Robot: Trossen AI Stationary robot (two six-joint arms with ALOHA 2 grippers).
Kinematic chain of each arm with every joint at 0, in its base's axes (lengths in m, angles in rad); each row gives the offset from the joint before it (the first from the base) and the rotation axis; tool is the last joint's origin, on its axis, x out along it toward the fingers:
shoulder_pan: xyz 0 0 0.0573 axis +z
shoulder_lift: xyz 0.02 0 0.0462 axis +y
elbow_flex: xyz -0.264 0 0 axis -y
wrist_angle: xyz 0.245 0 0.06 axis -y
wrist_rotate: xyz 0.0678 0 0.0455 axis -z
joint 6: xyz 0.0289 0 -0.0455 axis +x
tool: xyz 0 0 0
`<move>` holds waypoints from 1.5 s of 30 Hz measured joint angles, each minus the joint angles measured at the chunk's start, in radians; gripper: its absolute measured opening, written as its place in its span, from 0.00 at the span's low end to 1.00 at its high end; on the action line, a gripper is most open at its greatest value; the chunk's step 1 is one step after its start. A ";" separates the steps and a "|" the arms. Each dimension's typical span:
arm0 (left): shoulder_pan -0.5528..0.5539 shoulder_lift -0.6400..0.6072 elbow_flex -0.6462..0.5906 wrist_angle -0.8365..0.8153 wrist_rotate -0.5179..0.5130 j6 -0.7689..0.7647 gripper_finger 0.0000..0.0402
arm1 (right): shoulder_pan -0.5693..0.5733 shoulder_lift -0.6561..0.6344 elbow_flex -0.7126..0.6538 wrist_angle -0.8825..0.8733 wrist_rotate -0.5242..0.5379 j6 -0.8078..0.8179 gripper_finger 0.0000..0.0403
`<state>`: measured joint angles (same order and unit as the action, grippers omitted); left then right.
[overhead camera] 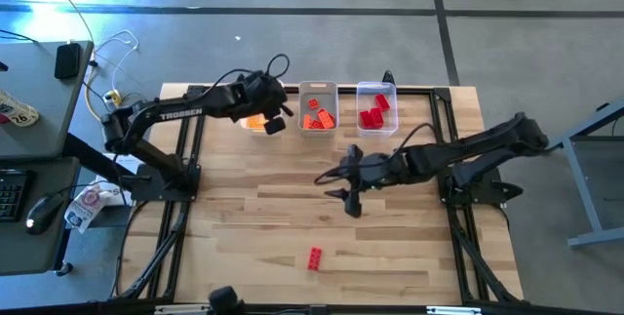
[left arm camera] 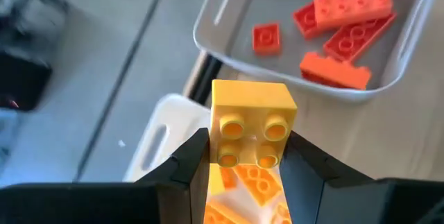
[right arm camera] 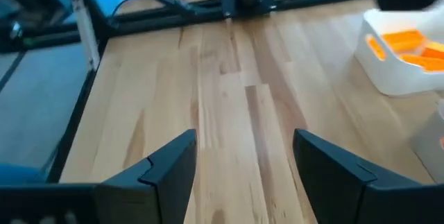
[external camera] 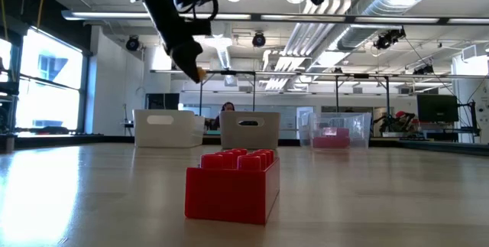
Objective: Sort & place blocks by color
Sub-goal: Put the yellow game piece into the white bin, then put the red game piece into the transparent bin
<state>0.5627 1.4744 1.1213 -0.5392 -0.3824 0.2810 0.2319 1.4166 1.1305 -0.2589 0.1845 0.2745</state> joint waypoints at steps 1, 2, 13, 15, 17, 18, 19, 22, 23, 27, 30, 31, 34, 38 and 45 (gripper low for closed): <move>0.015 0.008 0.000 -0.006 0.010 -0.015 0.28 | 0.001 0.012 0.000 0.009 -0.007 -0.018 0.56; 0.028 0.017 0.000 -0.015 0.019 -0.028 0.28 | 0.002 0.024 0.000 0.015 -0.017 -0.036 0.56; 0.119 0.106 -0.001 -0.048 0.038 -0.123 0.29 | 0.005 0.136 0.000 0.119 -0.169 -0.134 0.56; 0.136 0.110 -0.001 -0.062 0.062 -0.138 0.29 | 0.005 0.155 0.000 0.134 -0.196 -0.164 0.56; 0.152 0.114 0.000 -0.073 0.088 -0.149 0.30 | 0.005 0.176 0.000 0.139 -0.227 -0.199 0.56; 0.160 0.119 0.000 -0.079 0.098 -0.163 0.31 | 0.005 0.189 0.000 0.147 -0.242 -0.217 0.56; 0.168 0.122 -0.001 -0.090 0.100 -0.175 0.32 | 0.005 0.202 0.000 0.155 -0.258 -0.235 0.56; 0.183 0.128 0.000 -0.094 0.083 -0.218 0.37 | 0.005 0.241 0.000 0.182 -0.310 -0.283 0.56; 0.187 0.132 0.000 -0.098 0.083 -0.234 0.39 | 0.005 0.254 0.000 0.189 -0.324 -0.300 0.56; 0.198 0.134 0.000 -0.100 0.087 -0.284 0.46 | 0.005 0.298 0.000 0.194 -0.361 -0.346 0.56; 0.198 0.134 0.000 -0.101 0.088 -0.317 0.51 | 0.005 0.325 0.000 0.200 -0.377 -0.387 0.56; 0.198 0.134 0.000 -0.101 0.088 -0.325 0.53 | 0.005 0.334 0.000 0.200 -0.380 -0.407 0.56; 0.197 0.134 0.000 -0.113 0.100 -0.359 0.55 | 0.004 0.362 0.000 0.208 -0.413 -0.466 0.56; 0.198 0.133 0.000 -0.146 0.199 -0.386 0.56 | 0.004 0.391 0.000 0.226 -0.470 -0.552 0.56; 0.182 0.110 0.000 -0.204 0.346 -0.421 0.55 | 0.005 0.413 0.000 0.226 -0.509 -0.647 0.56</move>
<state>0.7442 1.5846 1.1210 -0.7428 -0.0360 -0.1396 0.2367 1.8298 1.1305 -0.0332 -0.3243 -0.3726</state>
